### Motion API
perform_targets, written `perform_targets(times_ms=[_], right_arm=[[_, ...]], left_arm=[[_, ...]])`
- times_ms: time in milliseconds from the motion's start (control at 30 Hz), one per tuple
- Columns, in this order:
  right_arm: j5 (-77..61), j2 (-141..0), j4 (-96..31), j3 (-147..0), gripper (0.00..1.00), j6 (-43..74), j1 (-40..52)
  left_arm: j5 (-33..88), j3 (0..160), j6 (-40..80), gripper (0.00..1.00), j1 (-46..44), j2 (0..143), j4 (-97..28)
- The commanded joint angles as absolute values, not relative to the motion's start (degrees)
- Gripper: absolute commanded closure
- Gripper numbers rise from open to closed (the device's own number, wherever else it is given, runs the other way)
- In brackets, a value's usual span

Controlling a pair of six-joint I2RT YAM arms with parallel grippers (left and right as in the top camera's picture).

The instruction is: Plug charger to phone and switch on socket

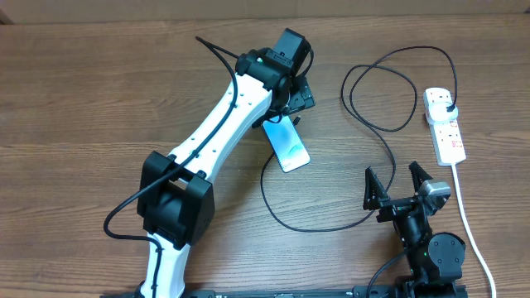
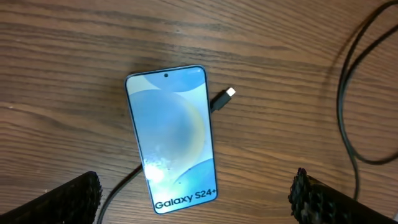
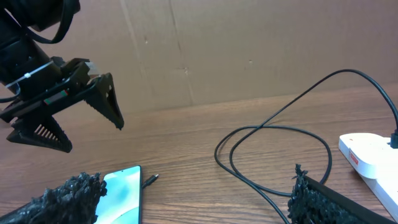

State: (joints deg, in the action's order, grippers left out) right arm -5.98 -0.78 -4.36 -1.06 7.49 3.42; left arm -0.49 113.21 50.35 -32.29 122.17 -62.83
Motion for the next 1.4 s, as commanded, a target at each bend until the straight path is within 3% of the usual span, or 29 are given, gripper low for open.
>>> perform_targets(times_ms=[0, 1133, 1367], right_arm=[[-6.3, -0.2, -4.2, -0.4, 0.0, 7.4, 3.7], [-6.3, -0.2, -4.2, -0.4, 0.0, 7.4, 3.7], [-6.3, -0.2, -4.2, -0.4, 0.0, 7.4, 3.7]], left_arm=[[-3.4, 114.0, 48.4, 0.0, -33.5, 124.5, -62.8], [-1.5, 112.6, 51.5, 0.0, -35.3, 138.5, -64.3], [-1.5, 112.4, 53.4, 0.06, -36.1, 139.5, -64.5]])
